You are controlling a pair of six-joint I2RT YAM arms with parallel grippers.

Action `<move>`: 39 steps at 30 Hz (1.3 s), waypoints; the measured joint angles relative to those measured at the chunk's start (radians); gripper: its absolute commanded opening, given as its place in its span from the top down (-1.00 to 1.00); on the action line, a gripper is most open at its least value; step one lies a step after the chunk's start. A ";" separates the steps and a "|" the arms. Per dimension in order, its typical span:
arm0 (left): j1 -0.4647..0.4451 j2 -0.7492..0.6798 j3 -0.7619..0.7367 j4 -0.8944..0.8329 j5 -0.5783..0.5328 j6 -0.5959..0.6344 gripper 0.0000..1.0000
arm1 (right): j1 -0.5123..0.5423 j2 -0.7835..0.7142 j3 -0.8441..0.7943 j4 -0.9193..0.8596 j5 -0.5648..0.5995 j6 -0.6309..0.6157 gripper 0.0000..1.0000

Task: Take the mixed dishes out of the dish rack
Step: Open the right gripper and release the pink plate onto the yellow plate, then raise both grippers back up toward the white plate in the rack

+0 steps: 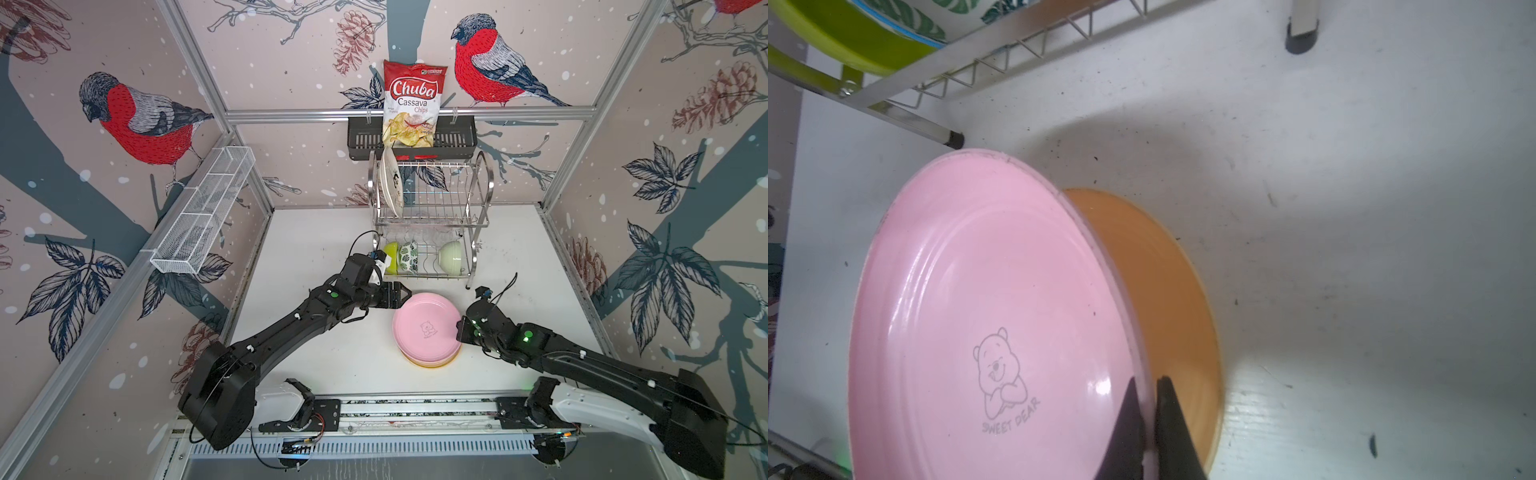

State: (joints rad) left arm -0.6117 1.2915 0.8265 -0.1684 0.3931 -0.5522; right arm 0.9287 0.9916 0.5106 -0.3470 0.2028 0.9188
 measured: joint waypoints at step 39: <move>-0.097 0.235 0.012 -0.105 -0.105 0.037 -0.20 | -0.002 0.051 -0.103 0.122 0.033 0.029 0.17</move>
State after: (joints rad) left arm -0.7086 1.5261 0.8387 -0.2737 0.2882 -0.5156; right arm 0.9272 1.0428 0.4072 -0.2253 0.2359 0.9478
